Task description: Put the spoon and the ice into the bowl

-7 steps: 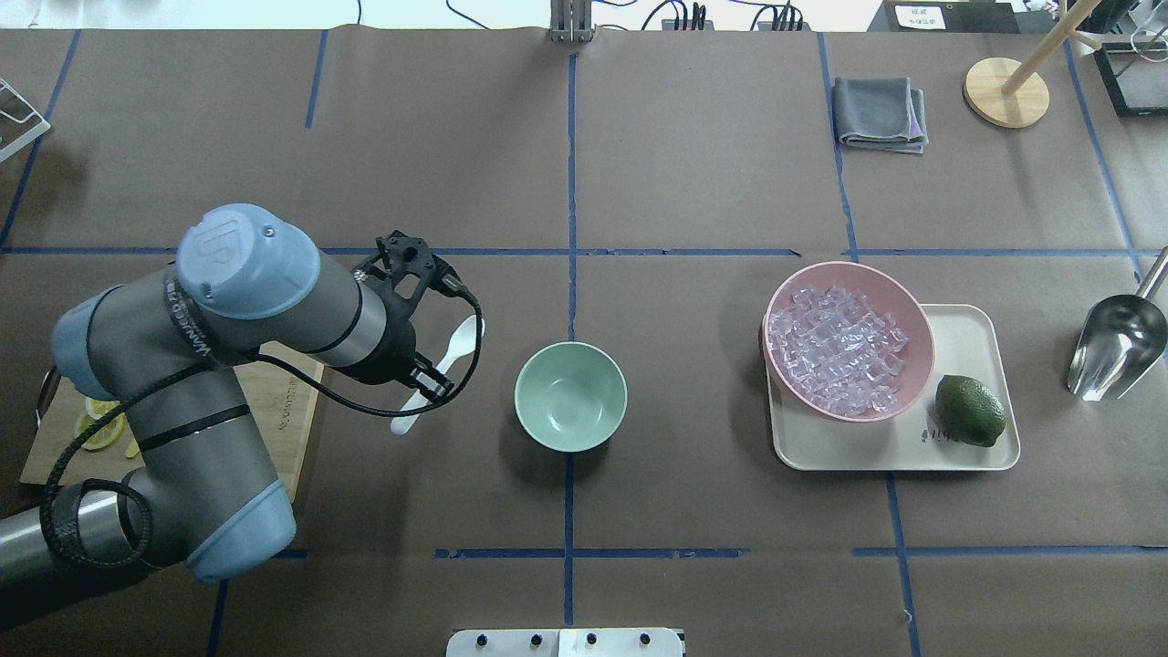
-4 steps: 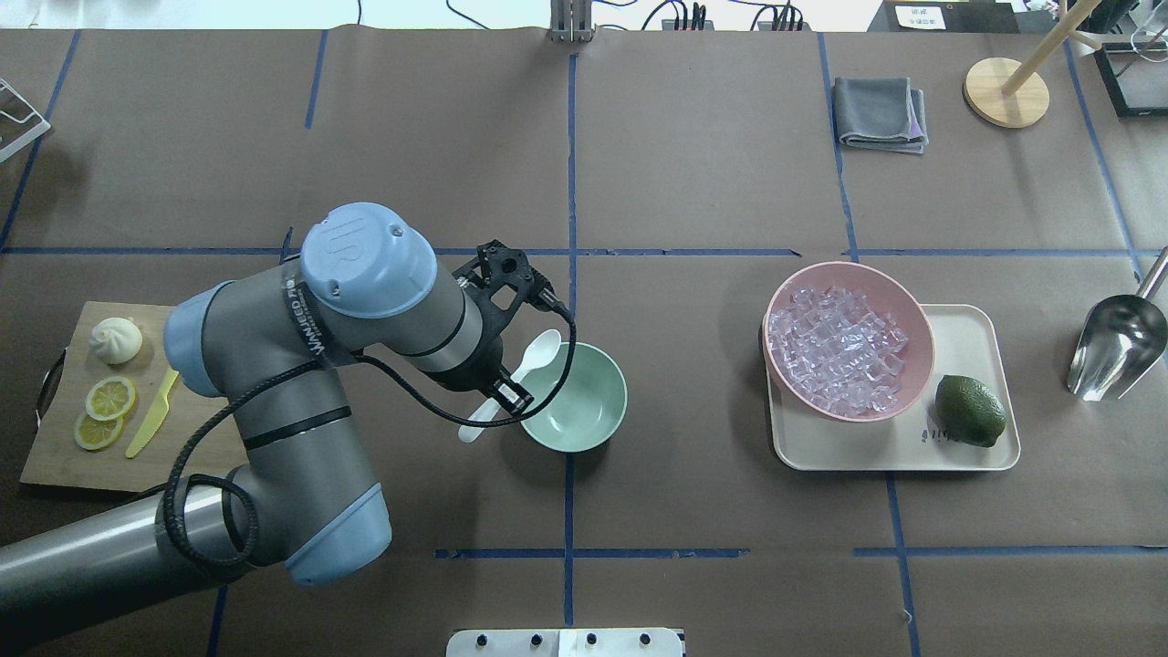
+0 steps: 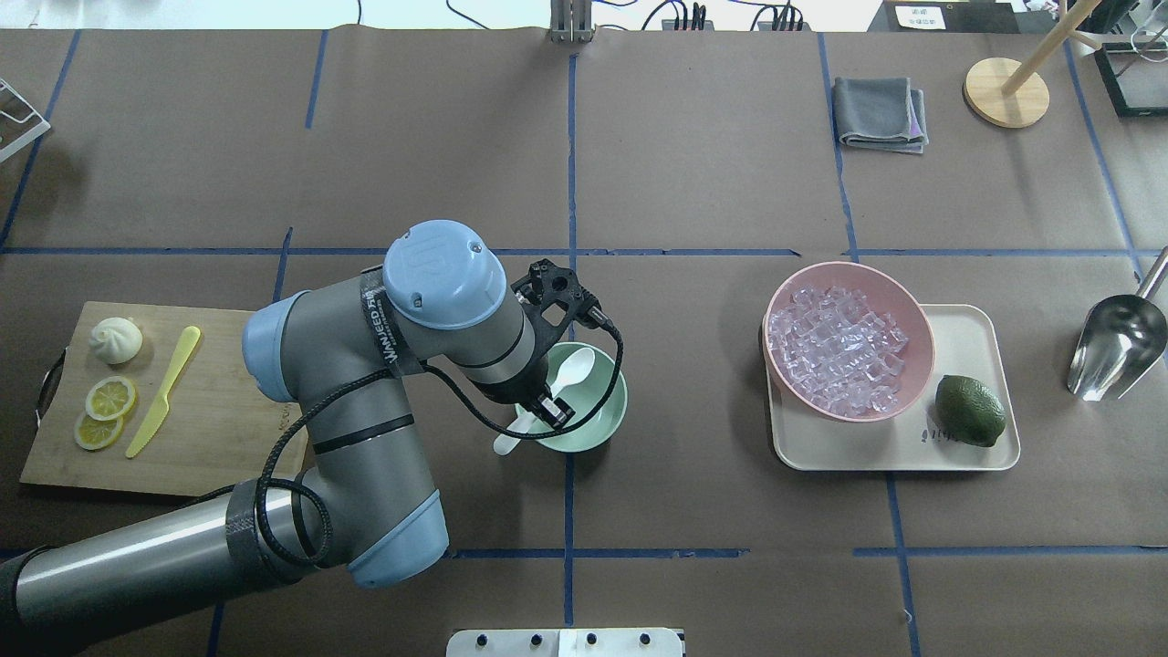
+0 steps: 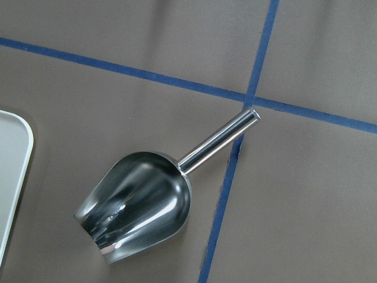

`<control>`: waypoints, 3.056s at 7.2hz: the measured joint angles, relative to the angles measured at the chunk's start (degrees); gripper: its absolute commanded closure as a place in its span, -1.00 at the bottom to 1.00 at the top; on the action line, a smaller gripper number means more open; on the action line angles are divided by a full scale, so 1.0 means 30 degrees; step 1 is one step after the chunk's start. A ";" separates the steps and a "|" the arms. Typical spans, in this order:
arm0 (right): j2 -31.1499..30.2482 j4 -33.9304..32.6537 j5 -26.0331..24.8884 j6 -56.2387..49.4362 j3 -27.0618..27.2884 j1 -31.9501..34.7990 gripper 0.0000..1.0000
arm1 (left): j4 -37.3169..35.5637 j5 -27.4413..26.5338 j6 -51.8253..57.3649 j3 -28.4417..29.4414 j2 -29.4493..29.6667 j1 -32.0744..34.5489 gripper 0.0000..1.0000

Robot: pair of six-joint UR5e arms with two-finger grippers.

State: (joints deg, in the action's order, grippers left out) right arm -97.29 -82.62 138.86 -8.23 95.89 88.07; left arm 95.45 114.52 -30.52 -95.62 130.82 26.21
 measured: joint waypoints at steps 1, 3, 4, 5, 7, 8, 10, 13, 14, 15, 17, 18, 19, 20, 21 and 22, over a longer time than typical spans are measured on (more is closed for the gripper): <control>0.0000 0.0000 0.0001 0.0000 0.0000 0.0000 -0.99 | 0.0000 0.0006 -0.0027 0.0027 -0.0020 -0.0150 -0.90; 0.0000 0.0000 0.0001 0.0016 0.0000 0.0000 -0.99 | -0.0179 0.0052 -0.0101 -0.0071 -0.0092 -0.0149 -0.98; 0.0000 0.0000 0.0001 0.0018 -0.0008 0.0000 -0.99 | -0.0864 0.0086 -0.0124 -0.0305 -0.0138 0.0120 -0.98; -0.0001 0.0000 -0.0006 0.0019 -0.0044 0.0000 -0.99 | -0.2263 0.0136 -0.0128 -0.0787 -0.0257 0.0755 -0.99; 0.0010 -0.0007 -0.0024 0.0020 -0.0154 0.0000 -0.99 | -0.4566 0.0216 -0.0228 -0.2606 -0.1817 0.2617 -1.00; 0.0007 -0.0013 -0.0027 0.0020 -0.0185 0.0000 -0.99 | -0.4927 0.0290 -0.0282 -0.3633 -0.3148 0.3791 -1.00; 0.0005 -0.0004 -0.0029 0.0019 -0.0203 0.0000 -0.99 | -0.4976 0.1491 -0.0094 -0.4743 -0.5897 0.6692 -1.00; 0.0237 0.0000 -0.0049 0.0282 -0.0140 0.0000 -0.99 | -0.4826 0.3990 0.3115 -0.5002 -0.9423 1.1772 -1.00; 0.0371 0.0006 -0.0032 0.0488 -0.0079 -0.0001 -0.99 | -0.4815 0.4951 0.5559 -0.4904 -1.0822 1.3825 -1.00; 0.0543 0.0013 0.0000 0.0770 -0.0025 0.0000 -0.99 | -0.4794 0.5477 0.7693 -0.4800 -1.2473 1.5627 -1.00; 0.0815 -0.0005 0.0078 0.1091 0.0245 -0.0030 -0.99 | -0.4369 0.5404 0.9848 -0.4261 -1.5424 1.8320 -1.00; 0.0857 -0.0049 0.0101 0.1570 0.0767 -0.0145 -0.99 | -0.3993 0.5479 1.0669 -0.4060 -1.6234 1.9501 -1.00; 0.0869 -0.0104 0.0106 0.2683 0.1574 -0.0545 -0.99 | -0.3803 0.5572 1.1696 -0.3897 -1.6823 2.0513 -1.00; 0.0881 -0.0111 0.0035 0.4442 0.2595 -0.1421 -0.99 | -0.3737 0.5815 1.2406 -0.3766 -1.7225 2.1313 -1.00; 0.1069 -0.0084 -0.0093 0.6482 0.3671 -0.2614 -0.99 | -0.3724 0.6198 1.2727 -0.3698 -1.7452 2.1768 -1.00; 0.1452 -0.0069 -0.0204 0.8155 0.4602 -0.3813 -0.99 | -0.3714 0.6447 1.2842 -0.3716 -1.7655 2.1959 -1.00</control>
State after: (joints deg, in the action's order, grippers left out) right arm -92.94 -82.82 138.25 16.23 109.70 76.63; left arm 84.31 133.87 8.01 -106.77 77.85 92.09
